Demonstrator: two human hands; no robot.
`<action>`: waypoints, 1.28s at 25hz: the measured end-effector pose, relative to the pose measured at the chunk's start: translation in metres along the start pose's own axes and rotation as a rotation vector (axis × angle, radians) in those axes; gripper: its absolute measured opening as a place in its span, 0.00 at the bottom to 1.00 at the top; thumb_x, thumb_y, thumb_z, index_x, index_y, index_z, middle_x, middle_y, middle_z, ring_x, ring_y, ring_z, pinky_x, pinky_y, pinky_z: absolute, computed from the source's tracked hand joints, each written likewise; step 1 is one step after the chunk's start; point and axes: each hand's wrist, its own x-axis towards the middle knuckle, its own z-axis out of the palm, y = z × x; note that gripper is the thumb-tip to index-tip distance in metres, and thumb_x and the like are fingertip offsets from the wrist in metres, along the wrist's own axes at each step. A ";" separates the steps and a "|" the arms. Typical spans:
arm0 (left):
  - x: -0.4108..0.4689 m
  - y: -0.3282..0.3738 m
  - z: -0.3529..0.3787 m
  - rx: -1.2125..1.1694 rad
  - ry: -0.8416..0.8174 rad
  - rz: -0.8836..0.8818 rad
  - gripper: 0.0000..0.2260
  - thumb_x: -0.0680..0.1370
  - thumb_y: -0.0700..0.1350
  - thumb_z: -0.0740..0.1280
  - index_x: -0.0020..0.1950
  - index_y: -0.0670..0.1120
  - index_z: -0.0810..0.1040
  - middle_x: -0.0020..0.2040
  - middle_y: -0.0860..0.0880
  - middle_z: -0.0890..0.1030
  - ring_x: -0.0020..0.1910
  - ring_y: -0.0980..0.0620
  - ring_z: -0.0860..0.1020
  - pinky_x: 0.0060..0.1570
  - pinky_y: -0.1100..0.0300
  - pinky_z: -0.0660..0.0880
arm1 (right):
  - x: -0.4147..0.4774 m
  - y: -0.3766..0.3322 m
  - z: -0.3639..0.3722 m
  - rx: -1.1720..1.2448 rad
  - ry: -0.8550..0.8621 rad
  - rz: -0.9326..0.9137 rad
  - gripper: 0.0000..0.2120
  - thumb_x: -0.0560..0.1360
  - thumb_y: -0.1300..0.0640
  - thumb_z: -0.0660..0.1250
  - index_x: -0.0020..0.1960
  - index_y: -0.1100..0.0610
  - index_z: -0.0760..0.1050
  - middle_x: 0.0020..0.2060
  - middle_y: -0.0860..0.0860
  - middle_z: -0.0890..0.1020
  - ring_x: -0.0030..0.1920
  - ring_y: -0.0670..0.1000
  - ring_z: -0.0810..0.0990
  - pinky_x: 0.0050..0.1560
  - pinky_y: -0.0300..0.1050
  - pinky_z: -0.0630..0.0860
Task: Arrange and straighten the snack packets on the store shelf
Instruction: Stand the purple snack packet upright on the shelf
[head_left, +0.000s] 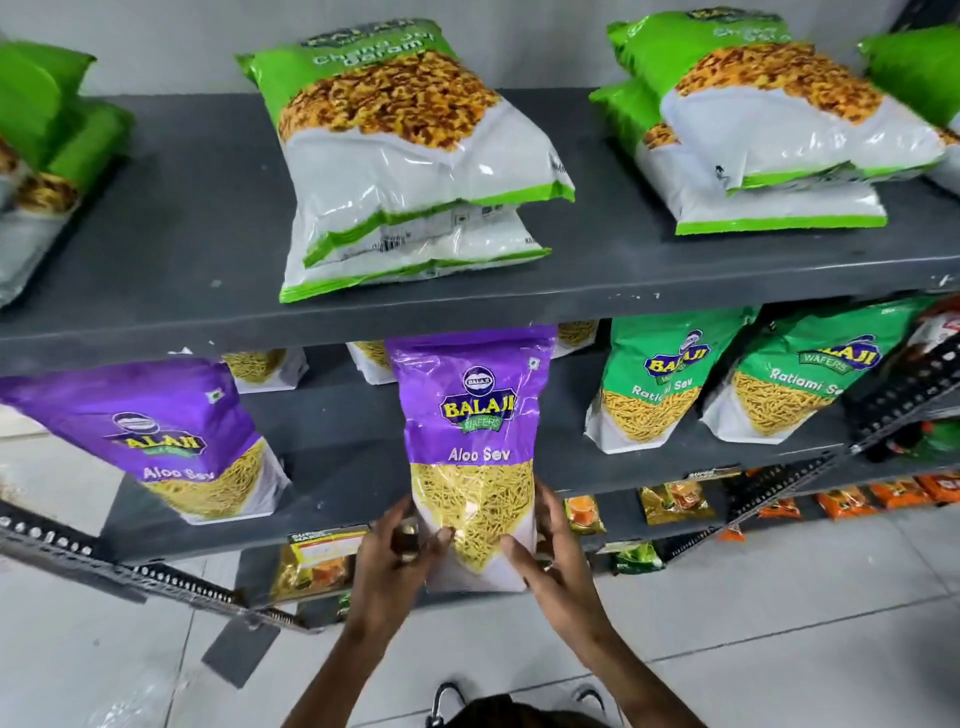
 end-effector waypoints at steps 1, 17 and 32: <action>-0.016 0.009 -0.005 0.020 0.015 0.048 0.17 0.70 0.39 0.77 0.55 0.55 0.80 0.34 0.58 0.83 0.29 0.63 0.76 0.30 0.69 0.72 | -0.012 -0.005 -0.002 -0.025 -0.013 -0.009 0.32 0.76 0.66 0.68 0.75 0.51 0.61 0.66 0.35 0.77 0.69 0.39 0.74 0.64 0.31 0.70; -0.020 0.018 -0.018 0.147 0.091 0.077 0.24 0.65 0.44 0.81 0.54 0.58 0.75 0.38 0.61 0.81 0.35 0.56 0.80 0.34 0.61 0.77 | 0.008 0.007 0.007 -0.199 -0.067 0.016 0.36 0.76 0.65 0.69 0.75 0.45 0.57 0.64 0.32 0.77 0.67 0.38 0.74 0.70 0.47 0.72; 0.102 -0.013 0.001 0.089 0.110 0.007 0.31 0.67 0.47 0.78 0.64 0.56 0.66 0.60 0.47 0.80 0.58 0.48 0.80 0.57 0.44 0.80 | 0.138 0.023 0.036 -0.342 0.078 -0.072 0.33 0.72 0.71 0.70 0.71 0.57 0.61 0.57 0.50 0.79 0.62 0.53 0.79 0.46 0.19 0.72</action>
